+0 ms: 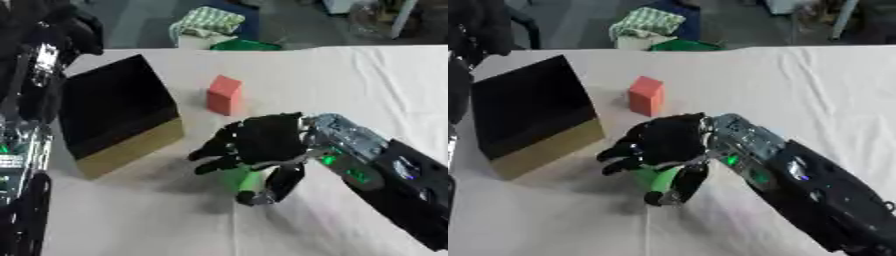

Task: Pick up objects on the table and place them in the box.

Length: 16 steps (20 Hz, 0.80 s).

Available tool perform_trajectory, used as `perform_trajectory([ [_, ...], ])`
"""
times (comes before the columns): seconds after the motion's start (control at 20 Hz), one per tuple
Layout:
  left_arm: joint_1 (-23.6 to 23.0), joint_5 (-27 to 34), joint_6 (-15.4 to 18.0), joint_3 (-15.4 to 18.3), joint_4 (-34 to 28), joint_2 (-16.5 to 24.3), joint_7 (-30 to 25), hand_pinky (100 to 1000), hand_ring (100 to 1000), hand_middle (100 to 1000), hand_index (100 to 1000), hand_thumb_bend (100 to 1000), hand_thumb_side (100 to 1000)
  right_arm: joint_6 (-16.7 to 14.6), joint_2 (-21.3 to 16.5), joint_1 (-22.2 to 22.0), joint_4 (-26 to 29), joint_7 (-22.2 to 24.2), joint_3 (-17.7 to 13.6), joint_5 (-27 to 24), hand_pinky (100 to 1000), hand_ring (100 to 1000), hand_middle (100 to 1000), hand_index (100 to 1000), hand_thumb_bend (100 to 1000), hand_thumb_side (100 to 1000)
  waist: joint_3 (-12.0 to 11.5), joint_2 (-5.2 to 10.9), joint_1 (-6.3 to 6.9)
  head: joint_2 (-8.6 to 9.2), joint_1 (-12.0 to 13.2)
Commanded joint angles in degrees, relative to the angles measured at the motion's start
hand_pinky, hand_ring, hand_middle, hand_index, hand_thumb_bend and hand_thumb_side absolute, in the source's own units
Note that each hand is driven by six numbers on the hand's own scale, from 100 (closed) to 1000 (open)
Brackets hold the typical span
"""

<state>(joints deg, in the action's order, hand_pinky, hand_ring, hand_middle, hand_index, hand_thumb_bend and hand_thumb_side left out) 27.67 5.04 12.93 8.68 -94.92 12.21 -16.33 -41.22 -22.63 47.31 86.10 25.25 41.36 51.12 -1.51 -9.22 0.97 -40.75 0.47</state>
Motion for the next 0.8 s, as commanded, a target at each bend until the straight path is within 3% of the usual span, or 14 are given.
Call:
perform_trajectory([
  [0.05,0.89,0.35,0.19,0.12,-0.83,1.30,-0.17,706,578,577,879,100,744,-10.75,0.26,0.53,-0.70,9.10,-0.13,2.19,846,914,986,997,171,447,-0.09,0.67,0.11,0.37,-0.09],
  [0.8,0.86,0.48,0.15,0.16,-0.90,1.33,-0.21,706,577,576,879,100,744,-10.75,1.03,0.05,-3.96,3.87,0.14,8.53,843,900,938,993,127,431,-0.23,0.50,0.09,0.50,-0.24],
])
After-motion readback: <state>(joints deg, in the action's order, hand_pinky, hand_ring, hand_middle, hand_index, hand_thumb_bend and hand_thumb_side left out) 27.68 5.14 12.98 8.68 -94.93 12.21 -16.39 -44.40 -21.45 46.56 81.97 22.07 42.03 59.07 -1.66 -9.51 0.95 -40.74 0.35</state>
